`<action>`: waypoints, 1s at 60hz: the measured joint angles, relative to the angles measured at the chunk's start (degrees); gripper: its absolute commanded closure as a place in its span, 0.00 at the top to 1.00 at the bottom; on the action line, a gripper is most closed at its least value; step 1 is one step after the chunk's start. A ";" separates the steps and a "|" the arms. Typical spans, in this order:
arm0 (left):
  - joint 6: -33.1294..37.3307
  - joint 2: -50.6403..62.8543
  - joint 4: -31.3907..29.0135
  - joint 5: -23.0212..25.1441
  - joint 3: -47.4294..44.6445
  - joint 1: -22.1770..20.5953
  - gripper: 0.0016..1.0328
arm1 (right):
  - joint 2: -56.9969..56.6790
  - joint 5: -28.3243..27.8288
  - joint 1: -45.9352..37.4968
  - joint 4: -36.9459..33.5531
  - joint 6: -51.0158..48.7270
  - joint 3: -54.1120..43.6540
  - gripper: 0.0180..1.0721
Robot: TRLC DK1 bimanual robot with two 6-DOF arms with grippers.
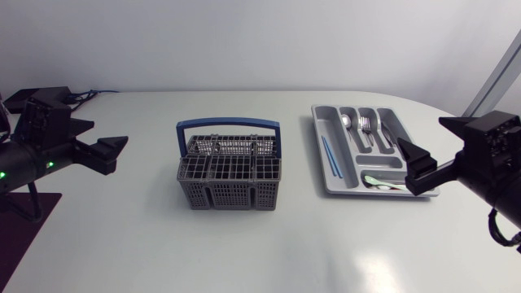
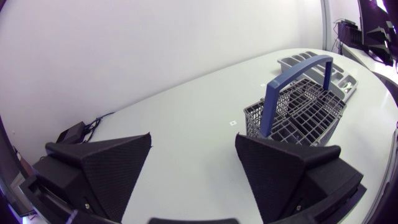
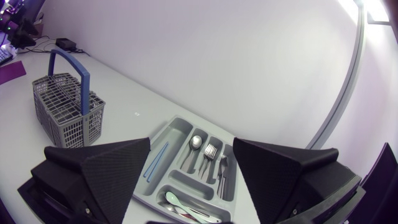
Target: Unload the cutlery basket into the drawer organizer.
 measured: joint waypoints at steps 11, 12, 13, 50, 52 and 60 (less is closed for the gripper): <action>-3.26 -8.68 -0.24 2.56 -3.76 1.88 0.97 | -5.44 0.13 -4.26 -2.47 3.13 -2.36 0.96; -3.74 -9.70 -0.24 2.73 -4.07 2.10 0.97 | -6.12 0.22 -4.76 -2.58 3.58 -2.56 0.96; -4.13 -10.47 -0.24 2.91 -4.33 2.23 0.97 | -6.67 0.24 -5.14 -2.73 3.91 -2.67 0.96; -11.21 -26.27 -2.12 4.26 -10.60 4.81 0.97 | -24.87 2.19 -10.88 -3.85 10.03 -10.29 0.96; -11.56 -27.28 -2.10 3.82 -11.26 4.74 0.97 | -25.27 2.38 -10.75 -3.85 10.34 -10.84 0.96; -13.00 -31.04 -2.10 1.51 -14.49 3.61 0.97 | -26.84 2.60 -9.64 -3.82 12.04 -12.55 0.96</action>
